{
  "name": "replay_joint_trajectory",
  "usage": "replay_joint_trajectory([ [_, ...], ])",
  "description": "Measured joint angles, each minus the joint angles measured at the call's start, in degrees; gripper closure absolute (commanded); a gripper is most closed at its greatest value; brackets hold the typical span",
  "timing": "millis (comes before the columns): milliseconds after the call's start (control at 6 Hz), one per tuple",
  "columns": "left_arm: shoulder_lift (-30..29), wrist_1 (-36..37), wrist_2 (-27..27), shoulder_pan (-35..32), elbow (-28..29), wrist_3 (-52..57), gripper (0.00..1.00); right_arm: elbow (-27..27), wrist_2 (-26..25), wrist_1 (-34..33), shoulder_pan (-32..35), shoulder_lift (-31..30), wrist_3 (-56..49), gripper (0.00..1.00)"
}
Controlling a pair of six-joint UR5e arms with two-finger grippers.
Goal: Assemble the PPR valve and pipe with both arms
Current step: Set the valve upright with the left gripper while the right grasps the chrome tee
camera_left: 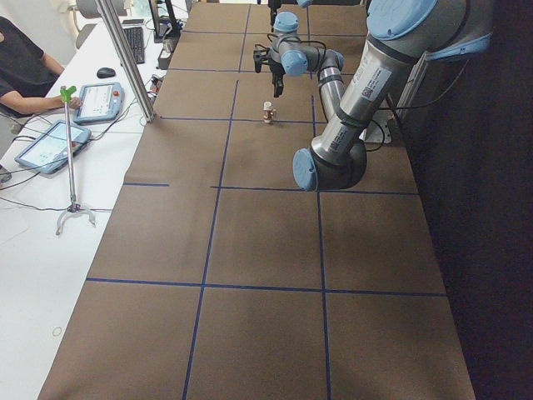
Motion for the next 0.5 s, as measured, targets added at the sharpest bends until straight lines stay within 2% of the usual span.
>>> replay_joint_trajectory([
  [333, 0.27, -0.03, 0.08, -0.09, -0.03, 0.29, 0.25, -3.43, -1.2, 0.05, -3.44, 2.57, 0.02, 0.02],
  [500, 0.34, 0.01, 0.1, -0.11, -0.03, 0.37, 0.24, -4.12, -1.29, 0.04, -4.34, 2.88, 0.05, 0.07],
])
